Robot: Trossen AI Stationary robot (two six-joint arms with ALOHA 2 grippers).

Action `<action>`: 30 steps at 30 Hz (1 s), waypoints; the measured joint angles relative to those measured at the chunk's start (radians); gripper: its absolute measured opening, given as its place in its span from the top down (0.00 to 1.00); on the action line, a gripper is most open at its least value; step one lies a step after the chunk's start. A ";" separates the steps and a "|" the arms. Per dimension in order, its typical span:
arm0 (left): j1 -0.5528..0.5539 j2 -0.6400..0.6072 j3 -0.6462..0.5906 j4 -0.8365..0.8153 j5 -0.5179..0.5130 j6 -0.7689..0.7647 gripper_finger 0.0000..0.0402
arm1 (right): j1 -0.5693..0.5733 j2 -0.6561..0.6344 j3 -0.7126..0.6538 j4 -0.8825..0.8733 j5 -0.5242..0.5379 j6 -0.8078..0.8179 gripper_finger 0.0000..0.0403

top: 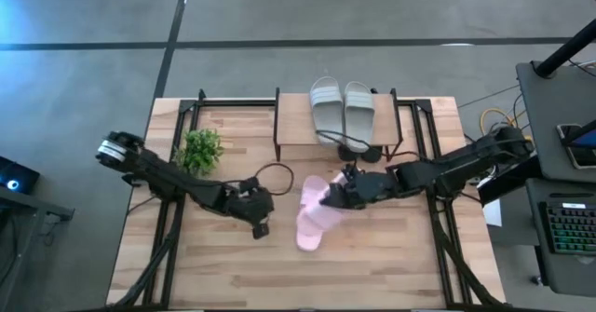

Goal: Pick and place slides into the shelf
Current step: Move the right pink slipper to the left side of the other pink slipper

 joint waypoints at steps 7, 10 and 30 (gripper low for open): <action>-0.080 -0.202 -0.064 -0.021 -0.102 -0.002 0.98 | -0.033 0.211 0.044 0.383 0.105 0.022 0.95; -0.128 -0.267 -0.096 -0.021 -0.106 -0.014 0.98 | -0.062 0.310 0.112 0.385 0.104 0.022 0.95; -0.449 -0.212 -0.097 -0.074 -0.335 -0.472 0.98 | -0.174 0.737 0.692 0.264 0.031 -0.190 0.94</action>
